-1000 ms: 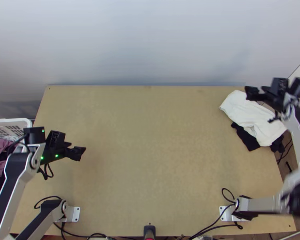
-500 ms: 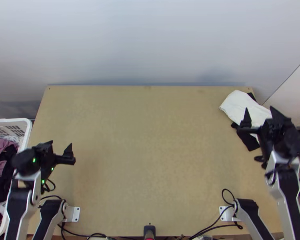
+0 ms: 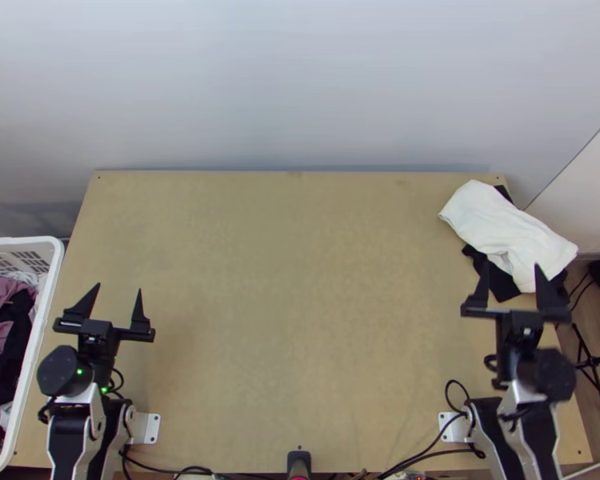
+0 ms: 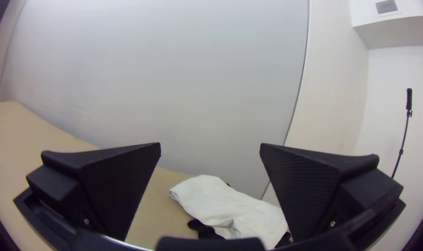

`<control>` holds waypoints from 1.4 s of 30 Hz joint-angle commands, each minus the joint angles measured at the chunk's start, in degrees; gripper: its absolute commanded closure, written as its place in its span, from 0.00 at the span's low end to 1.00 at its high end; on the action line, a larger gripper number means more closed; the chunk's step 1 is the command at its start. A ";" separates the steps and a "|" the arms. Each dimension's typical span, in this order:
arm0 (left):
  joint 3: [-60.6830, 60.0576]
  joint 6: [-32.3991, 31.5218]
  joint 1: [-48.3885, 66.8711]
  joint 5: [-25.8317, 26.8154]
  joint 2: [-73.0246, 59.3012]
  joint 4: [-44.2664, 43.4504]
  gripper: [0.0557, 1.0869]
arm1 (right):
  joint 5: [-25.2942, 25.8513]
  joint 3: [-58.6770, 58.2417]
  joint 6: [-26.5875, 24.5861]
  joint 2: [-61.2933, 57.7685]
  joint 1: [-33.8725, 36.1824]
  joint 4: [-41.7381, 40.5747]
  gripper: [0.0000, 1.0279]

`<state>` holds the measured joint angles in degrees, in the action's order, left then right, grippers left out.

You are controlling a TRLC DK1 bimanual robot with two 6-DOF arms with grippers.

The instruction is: Fold the t-shirt

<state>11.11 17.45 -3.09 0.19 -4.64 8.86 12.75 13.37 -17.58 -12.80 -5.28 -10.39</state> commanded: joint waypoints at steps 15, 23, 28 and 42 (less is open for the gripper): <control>-7.69 -4.18 2.39 1.66 4.64 1.77 0.05 | 5.62 -13.19 4.05 12.80 5.89 7.67 0.04; -7.69 -4.09 2.30 1.66 4.64 1.77 0.05 | 5.62 -13.19 3.52 12.80 5.19 7.58 0.04; -7.69 -4.01 2.39 1.66 4.64 1.77 0.05 | 5.53 -13.19 3.70 12.80 5.37 7.58 0.04; -7.69 -4.09 2.39 1.66 4.64 1.77 0.05 | 5.53 -13.19 3.70 12.80 5.37 7.58 0.04</control>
<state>3.44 13.32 -0.73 1.87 0.01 10.59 18.20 0.19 -13.93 0.01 0.03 -2.92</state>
